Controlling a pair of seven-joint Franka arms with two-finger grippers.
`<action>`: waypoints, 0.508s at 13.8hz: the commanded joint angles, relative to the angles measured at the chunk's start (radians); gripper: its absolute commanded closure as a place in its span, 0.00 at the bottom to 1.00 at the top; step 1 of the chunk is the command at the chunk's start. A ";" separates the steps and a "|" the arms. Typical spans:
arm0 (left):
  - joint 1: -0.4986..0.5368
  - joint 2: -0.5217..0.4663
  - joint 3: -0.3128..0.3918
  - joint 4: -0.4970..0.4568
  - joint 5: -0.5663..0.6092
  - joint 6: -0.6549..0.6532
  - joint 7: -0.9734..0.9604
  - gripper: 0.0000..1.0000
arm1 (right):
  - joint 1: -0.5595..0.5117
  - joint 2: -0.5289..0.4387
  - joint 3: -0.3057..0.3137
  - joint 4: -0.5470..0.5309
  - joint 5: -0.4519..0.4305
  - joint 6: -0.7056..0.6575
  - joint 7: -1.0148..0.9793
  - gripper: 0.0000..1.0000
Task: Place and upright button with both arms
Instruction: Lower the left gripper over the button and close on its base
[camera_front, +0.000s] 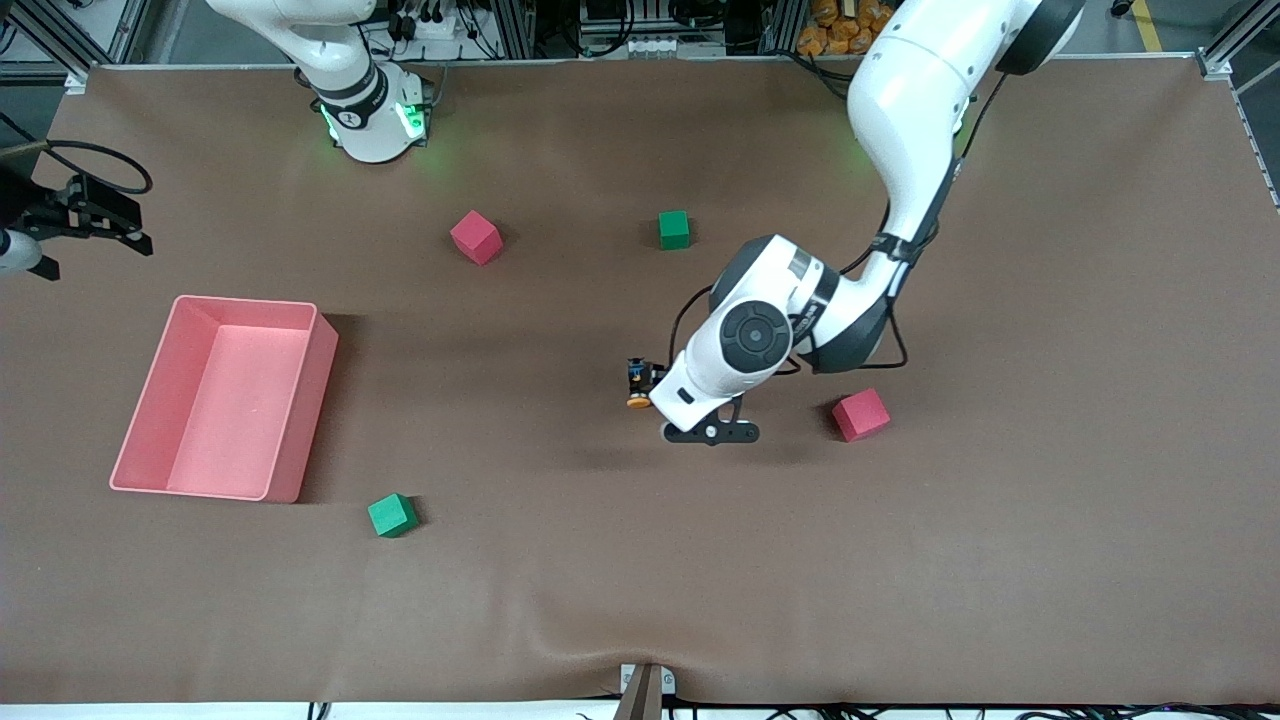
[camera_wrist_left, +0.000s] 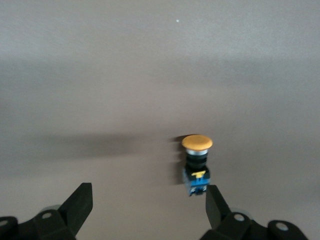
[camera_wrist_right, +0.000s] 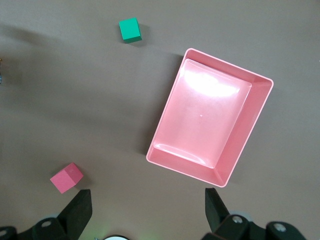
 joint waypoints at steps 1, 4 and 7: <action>-0.028 0.054 0.001 0.036 -0.021 0.048 -0.079 0.00 | 0.003 -0.013 -0.003 0.016 -0.016 -0.015 0.016 0.00; -0.074 0.080 0.004 0.034 -0.024 0.084 -0.174 0.00 | 0.005 -0.012 0.002 0.019 -0.013 -0.027 0.119 0.00; -0.110 0.101 0.009 0.034 -0.024 0.099 -0.197 0.00 | 0.005 -0.012 -0.002 0.047 -0.018 -0.067 0.122 0.00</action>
